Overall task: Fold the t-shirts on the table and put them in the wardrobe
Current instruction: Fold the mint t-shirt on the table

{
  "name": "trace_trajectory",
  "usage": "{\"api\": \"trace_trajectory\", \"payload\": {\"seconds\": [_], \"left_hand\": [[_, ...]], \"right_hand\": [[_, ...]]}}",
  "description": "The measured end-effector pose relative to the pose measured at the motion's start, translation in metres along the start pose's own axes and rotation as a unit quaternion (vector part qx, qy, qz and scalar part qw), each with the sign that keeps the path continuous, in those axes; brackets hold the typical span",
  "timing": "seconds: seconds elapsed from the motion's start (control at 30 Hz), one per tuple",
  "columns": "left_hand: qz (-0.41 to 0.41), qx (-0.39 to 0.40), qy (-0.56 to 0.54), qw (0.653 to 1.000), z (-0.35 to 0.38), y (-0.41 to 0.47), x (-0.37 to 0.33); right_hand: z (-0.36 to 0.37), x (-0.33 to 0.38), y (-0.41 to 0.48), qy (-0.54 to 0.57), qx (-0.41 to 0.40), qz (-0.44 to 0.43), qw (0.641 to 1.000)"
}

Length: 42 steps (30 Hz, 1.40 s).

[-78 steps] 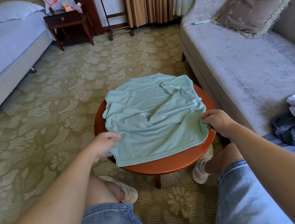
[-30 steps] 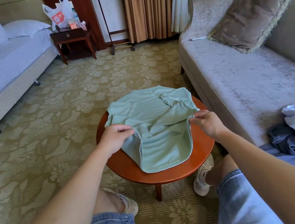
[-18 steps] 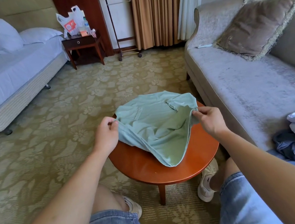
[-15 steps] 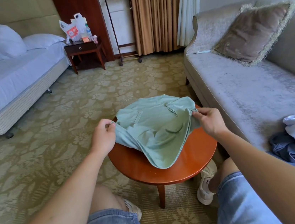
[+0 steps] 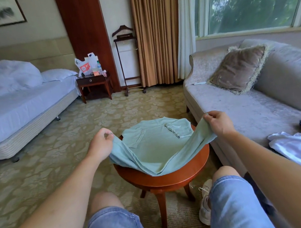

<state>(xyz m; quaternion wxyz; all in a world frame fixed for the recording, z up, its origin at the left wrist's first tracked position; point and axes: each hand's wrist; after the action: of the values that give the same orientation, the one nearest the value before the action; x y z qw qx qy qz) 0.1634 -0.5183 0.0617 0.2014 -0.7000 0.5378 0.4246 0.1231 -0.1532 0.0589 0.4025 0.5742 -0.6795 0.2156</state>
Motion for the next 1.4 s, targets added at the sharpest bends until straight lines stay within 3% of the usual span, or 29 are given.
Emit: {"api": "trace_trajectory", "payload": {"seconds": [0.4, 0.53, 0.77, 0.97, 1.23, 1.4], "left_hand": [[-0.012, 0.021, -0.016, 1.0, -0.029, -0.015, -0.01], [-0.036, -0.024, -0.028, 0.999, -0.013, 0.015, -0.007], [-0.163, -0.115, -0.175, 0.964, 0.031, 0.099, 0.012], [-0.214, -0.176, -0.252, 0.927, 0.069, 0.185, 0.029], [-0.238, -0.183, -0.233, 0.925, 0.13, 0.288, 0.063], [-0.24, -0.139, -0.164, 0.947, 0.17, 0.319, 0.096]], "right_hand": [[-0.042, 0.0, -0.011, -0.014, -0.024, -0.008, 1.0], [-0.035, -0.011, 0.015, -0.003, -0.042, 0.028, 0.999], [0.008, -0.033, 0.098, 0.001, -0.071, 0.132, 0.989], [0.054, -0.04, 0.187, -0.031, -0.091, 0.161, 0.982], [0.125, -0.064, 0.288, -0.092, -0.08, 0.171, 0.978], [0.167, -0.101, 0.319, -0.009, -0.037, 0.212, 0.976]]}}
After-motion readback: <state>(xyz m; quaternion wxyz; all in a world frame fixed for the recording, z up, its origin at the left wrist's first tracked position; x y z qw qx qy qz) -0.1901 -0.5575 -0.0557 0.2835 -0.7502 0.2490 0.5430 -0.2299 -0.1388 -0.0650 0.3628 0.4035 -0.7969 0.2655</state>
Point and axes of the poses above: each hand's wrist, its own y-axis towards the middle knuckle, its own z-axis out of the palm, x = y × z, and after that the axes turned 9 degrees about -y, right-handed
